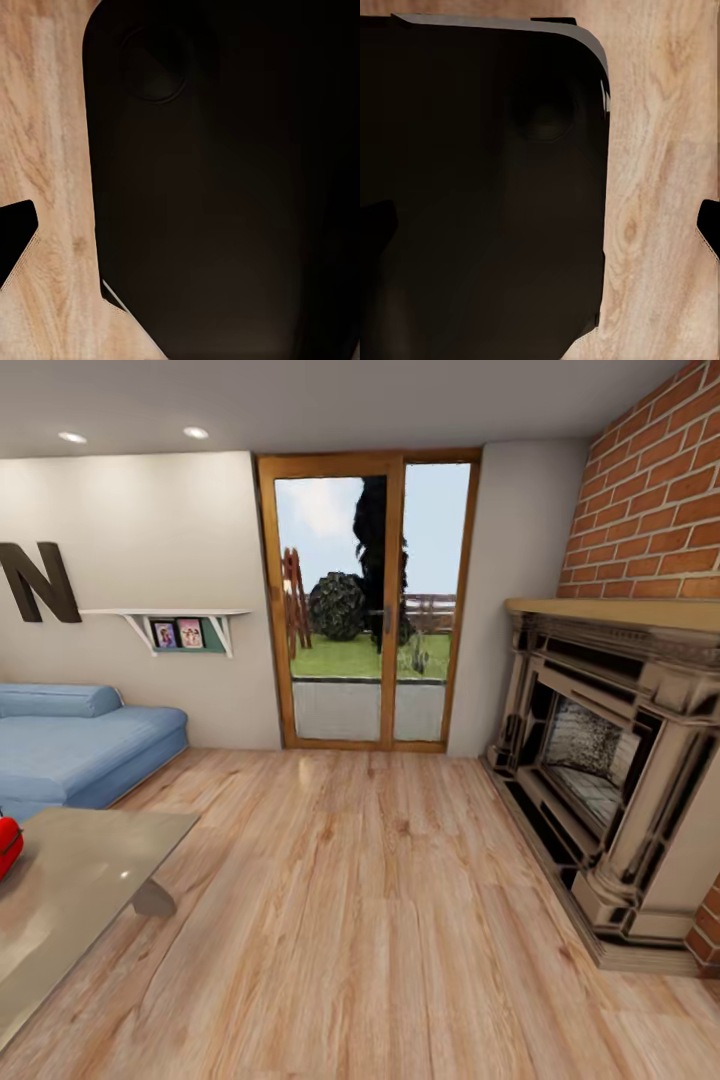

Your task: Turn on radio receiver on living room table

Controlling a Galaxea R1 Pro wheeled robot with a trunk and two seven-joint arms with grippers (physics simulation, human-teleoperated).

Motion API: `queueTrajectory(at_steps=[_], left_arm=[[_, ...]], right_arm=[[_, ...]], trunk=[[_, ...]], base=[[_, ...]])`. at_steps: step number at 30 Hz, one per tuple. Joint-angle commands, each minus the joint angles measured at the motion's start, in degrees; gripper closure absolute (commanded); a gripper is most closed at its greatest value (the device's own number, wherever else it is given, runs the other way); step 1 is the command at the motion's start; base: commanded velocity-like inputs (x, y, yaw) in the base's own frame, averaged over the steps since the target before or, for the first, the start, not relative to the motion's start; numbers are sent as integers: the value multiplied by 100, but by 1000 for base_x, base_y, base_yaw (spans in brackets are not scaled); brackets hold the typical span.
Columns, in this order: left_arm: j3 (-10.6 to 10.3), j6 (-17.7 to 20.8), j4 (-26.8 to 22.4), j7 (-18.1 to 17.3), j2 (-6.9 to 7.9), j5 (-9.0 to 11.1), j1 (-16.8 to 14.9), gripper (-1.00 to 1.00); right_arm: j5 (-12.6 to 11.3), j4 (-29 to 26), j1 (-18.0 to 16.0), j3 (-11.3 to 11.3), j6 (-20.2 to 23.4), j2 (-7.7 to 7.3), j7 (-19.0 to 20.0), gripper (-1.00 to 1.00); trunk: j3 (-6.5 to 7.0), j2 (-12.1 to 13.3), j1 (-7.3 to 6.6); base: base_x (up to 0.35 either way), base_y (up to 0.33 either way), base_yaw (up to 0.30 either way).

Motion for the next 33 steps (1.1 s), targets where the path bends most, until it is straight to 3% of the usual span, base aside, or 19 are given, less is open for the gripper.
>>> queueTrajectory(at_steps=[1, 33], left_arm=[[-2, 0, 0, 1, 0, 0, 0, -100], [-5, 9, 0, 0, 9, 6, 0, -100]], right_arm=[[0, 0, 0, 2, -2, 0, 0, -100], [9, 0, 0, 6, -6, 1, 0, -100]], trunk=[[0, 0, 0], [0, 0, 0]], base=[[323, 0, 0], [323, 0, 0]])
